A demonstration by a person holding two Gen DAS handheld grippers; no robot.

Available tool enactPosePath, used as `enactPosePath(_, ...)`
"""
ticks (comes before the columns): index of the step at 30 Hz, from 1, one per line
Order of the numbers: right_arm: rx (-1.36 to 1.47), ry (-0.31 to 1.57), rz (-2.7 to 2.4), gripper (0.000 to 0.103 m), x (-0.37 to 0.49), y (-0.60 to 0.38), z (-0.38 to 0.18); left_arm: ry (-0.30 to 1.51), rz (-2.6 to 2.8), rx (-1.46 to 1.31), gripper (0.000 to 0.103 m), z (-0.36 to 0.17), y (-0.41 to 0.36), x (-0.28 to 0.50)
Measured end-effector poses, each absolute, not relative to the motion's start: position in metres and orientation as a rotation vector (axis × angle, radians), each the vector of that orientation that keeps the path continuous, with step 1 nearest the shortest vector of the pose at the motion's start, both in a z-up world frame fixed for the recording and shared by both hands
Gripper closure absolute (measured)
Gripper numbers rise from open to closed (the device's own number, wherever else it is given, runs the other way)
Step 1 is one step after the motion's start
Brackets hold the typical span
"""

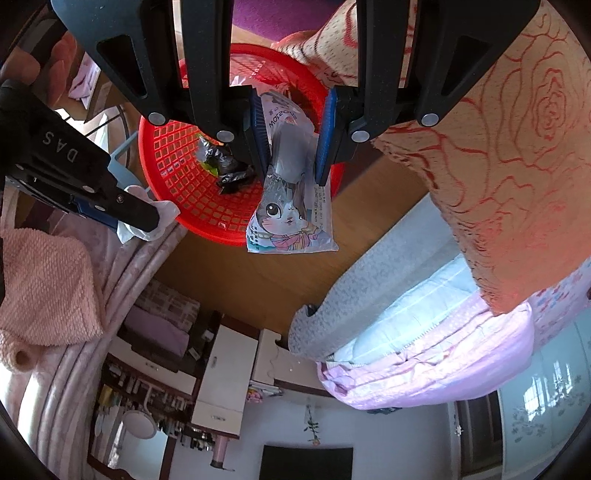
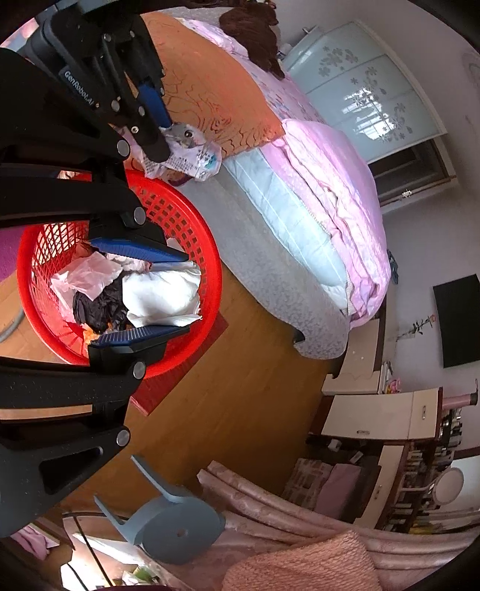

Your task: Collect trash

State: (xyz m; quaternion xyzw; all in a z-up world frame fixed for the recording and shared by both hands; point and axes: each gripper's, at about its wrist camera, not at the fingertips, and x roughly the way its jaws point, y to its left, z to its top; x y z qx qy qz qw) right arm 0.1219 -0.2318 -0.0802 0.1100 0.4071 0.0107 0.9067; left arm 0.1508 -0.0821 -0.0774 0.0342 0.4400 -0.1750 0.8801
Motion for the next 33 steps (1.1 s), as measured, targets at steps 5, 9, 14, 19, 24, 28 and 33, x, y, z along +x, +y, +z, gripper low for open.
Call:
enactPosePath(5, 0.23, 0.857, 0.014, 0.071, 0.125, -0.233, -0.087, 0.93, -0.377, 0.082, 0.07, -0.084, -0.091, 0.157)
enactPosePath(9, 0.224, 0.871, 0.017, 0.071, 0.128, -0.231, -0.091, 0.925, -0.383, 0.068, 0.051, -0.086, -0.087, 0.157)
enactPosePath(14, 0.216, 0.883, 0.017, 0.07, 0.131, -0.23, -0.095, 0.909, -0.354, 0.041, 0.04, -0.08, -0.075, 0.155)
enactPosePath(19, 0.212, 0.903, 0.037, 0.07, 0.134, -0.224, -0.104, 0.865, -0.302, 0.041, 0.031, -0.07, -0.062, 0.149)
enactPosePath(24, 0.214, 0.923, 0.062, 0.057, 0.139, -0.218, -0.112, 0.838, -0.259, 0.046, 0.029, -0.064, -0.053, 0.142)
enactPosePath(28, 0.223, 0.914, 0.077, 0.037, 0.136, -0.215, -0.113, 0.82, -0.241, 0.047, 0.029, -0.06, -0.049, 0.139)
enactPosePath(33, 0.228, 0.892, 0.074, 0.03, 0.135, -0.216, -0.11, 0.804, -0.227, 0.047, 0.027, -0.057, -0.043, 0.135)
